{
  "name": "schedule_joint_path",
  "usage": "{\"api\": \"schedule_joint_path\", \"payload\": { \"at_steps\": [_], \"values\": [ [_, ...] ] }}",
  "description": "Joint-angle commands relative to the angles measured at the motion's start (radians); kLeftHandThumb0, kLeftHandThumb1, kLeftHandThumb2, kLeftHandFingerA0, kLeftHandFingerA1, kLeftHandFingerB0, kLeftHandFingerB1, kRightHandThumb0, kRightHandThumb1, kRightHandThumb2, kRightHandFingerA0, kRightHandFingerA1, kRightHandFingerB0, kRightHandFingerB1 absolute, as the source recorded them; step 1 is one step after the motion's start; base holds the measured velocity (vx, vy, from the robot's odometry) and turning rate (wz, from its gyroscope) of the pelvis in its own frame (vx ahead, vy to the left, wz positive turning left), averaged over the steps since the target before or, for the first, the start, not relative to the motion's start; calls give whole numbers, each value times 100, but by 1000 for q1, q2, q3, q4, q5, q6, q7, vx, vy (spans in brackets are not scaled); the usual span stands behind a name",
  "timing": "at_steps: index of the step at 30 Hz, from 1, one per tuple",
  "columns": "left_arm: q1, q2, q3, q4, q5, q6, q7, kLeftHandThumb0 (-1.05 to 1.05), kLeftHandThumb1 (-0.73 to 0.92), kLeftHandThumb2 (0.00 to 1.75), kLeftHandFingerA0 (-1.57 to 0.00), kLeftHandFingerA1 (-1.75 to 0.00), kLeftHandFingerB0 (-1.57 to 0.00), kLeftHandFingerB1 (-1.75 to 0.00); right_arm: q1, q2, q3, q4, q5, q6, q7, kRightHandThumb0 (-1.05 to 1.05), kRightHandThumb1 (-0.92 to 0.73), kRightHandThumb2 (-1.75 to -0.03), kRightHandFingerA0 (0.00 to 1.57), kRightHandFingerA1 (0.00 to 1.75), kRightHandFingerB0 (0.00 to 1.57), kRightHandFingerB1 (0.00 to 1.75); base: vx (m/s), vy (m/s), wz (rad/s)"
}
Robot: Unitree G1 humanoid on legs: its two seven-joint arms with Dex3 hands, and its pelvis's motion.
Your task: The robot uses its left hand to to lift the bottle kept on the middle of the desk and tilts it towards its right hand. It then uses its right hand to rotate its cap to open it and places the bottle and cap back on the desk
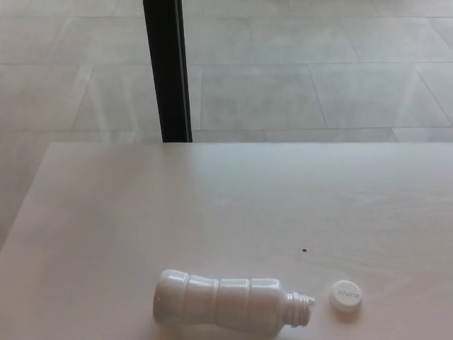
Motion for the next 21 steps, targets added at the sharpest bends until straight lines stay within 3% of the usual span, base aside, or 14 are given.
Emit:
{"api": "schedule_joint_path", "payload": {
  "at_steps": [1,3,4,6,8,9,10,11,12,13,15,16,20,21],
  "values": [
    [74,64,304,477,-334,-343,213,-72,80,88,0,-23,0,0,28,314,-398,86,483,254,-289,-90,-60,-103,0,63,0,51,0,0,0],
    [62,74,261,510,-308,-372,168,-79,72,90,0,-37,0,-7,-9,212,-385,354,457,163,-269,-84,-59,-101,0,60,0,48,0,0,0],
    [57,77,226,526,-280,-389,144,-74,92,76,0,-54,0,-13,-29,183,-391,442,463,141,-263,-81,-74,-62,0,58,0,62,0,0,0],
    [38,79,199,545,-259,-411,151,-71,89,67,-5,-66,0,-26,-42,159,-376,541,449,104,-239,-82,-72,-62,0,62,0,62,0,0,0],
    [41,64,106,547,-192,-465,65,-83,77,111,-1,-54,0,-29,-30,166,-318,556,394,81,-197,-83,-73,-62,0,72,4,66,0,0,0],
    [50,48,21,520,-124,-484,31,-78,89,67,-7,-69,-9,-52,-23,189,-290,526,375,80,-173,-42,-40,-102,12,64,0,54,0,0,0],
    [59,38,-50,519,-68,-516,16,-76,89,66,-8,-66,-12,-52,-9,194,-257,527,350,58,-134,-80,-56,-94,3,63,7,61,0,0,0],
    [75,40,-128,533,-2,-581,-6,-38,54,112,-5,-56,0,-52,-6,197,-233,524,328,53,-130,-79,-56,-95,1,62,7,60,0,0,0],
    [82,46,-171,548,26,-602,-30,-39,50,109,-7,-57,-1,-52,6,206,-209,509,309,51,-118,-79,-57,-96,0,60,8,61,0,0,0],
    [84,57,-219,567,59,-625,-28,-78,88,66,-7,-61,-14,-45,21,216,-179,491,286,36,-103,-41,-45,-104,11,63,0,54,0,0,0],
    [85,60,-231,574,50,-632,-27,-78,88,66,-7,-61,-14,-45,23,213,-179,496,289,32,-101,-41,-45,-104,11,63,0,54,0,0,0],
    [90,62,-261,569,67,-628,-10,-78,87,66,-14,-65,-23,-51,29,215,-173,495,287,30,-96,-79,-56,-91,6,69,13,62,0,0,0],
    [129,66,-361,563,105,-673,-25,-75,90,66,-11,-66,-18,-54,64,219,-119,482,249,24,-74,-79,-56,-91,8,68,11,59,0,0,0],
    [135,71,-350,572,80,-676,-38,-38,58,113,-5,-57,-2,-53,68,214,-108,496,241,10,-70,-79,-57,-93,10,68,16,60,0,0,0]
  ]
}}
